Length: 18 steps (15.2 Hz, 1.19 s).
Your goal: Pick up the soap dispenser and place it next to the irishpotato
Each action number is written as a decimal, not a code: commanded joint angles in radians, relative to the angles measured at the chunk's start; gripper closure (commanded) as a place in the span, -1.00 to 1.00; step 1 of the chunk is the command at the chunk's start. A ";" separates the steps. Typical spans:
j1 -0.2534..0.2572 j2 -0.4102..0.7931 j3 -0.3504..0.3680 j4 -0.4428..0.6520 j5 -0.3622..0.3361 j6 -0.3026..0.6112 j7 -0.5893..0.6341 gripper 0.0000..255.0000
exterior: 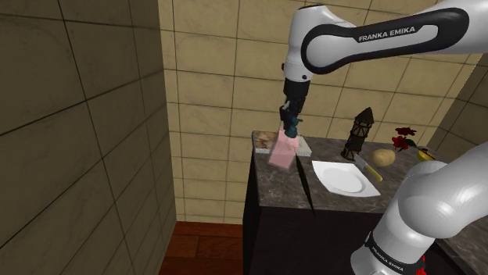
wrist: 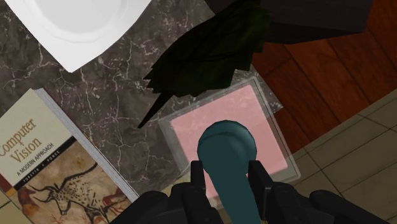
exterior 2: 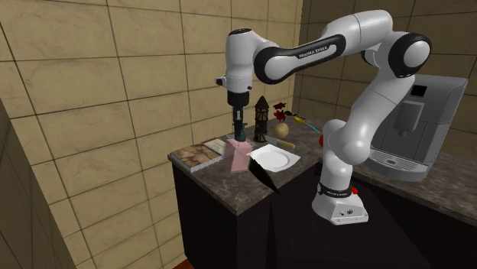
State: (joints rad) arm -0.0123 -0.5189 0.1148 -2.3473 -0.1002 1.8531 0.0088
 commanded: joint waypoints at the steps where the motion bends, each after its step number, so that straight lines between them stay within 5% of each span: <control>1: -0.001 -0.001 -0.002 0.027 0.000 -0.028 -0.006 1.00; 18: -0.006 0.024 -0.003 0.276 0.000 -0.250 -0.032 1.00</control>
State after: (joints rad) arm -0.0181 -0.4956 0.1112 -2.0835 -0.1000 1.6147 -0.0225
